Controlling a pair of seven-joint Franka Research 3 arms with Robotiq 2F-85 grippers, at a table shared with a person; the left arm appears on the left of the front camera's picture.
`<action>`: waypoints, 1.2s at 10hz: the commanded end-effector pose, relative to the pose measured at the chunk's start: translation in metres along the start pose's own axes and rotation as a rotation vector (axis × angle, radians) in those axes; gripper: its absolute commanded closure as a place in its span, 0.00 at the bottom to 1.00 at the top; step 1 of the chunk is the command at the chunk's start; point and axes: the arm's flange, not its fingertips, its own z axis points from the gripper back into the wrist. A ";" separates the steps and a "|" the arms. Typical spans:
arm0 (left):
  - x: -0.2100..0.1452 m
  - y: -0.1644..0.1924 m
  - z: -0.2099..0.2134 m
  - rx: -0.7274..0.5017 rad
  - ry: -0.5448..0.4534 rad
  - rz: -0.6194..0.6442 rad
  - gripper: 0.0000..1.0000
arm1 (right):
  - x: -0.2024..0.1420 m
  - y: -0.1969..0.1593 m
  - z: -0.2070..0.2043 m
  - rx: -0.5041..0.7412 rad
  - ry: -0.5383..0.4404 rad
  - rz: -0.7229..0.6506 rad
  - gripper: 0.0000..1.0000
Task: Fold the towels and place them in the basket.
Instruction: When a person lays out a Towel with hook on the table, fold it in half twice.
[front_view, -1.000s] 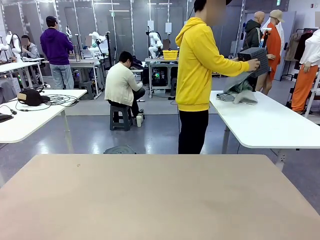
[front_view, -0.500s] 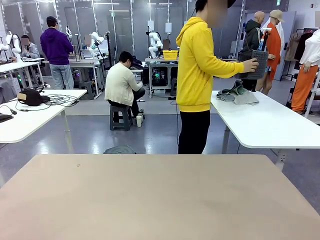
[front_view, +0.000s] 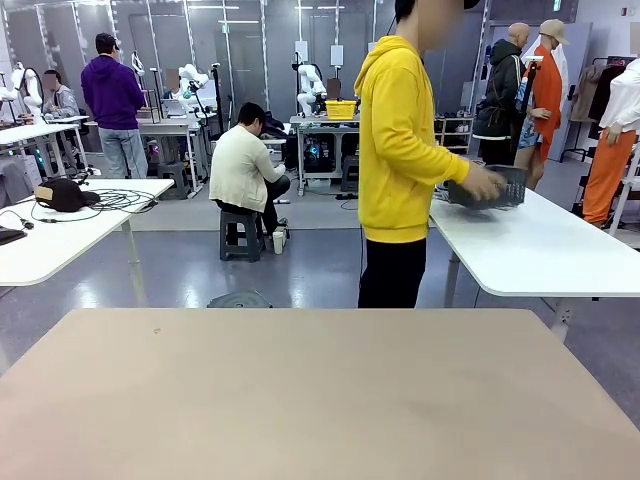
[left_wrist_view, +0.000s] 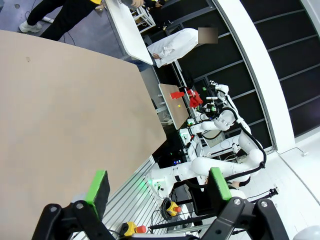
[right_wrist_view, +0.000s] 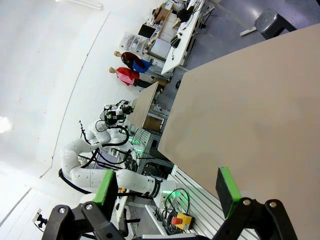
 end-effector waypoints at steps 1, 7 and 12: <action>-0.002 0.001 0.001 -0.005 0.005 -0.007 0.00 | 0.002 0.000 0.001 0.010 -0.009 0.022 0.00; -0.002 0.001 0.001 -0.005 0.005 -0.007 0.00 | 0.002 0.000 0.001 0.010 -0.009 0.022 0.00; -0.002 0.001 0.001 -0.005 0.005 -0.007 0.00 | 0.002 0.000 0.001 0.010 -0.009 0.022 0.00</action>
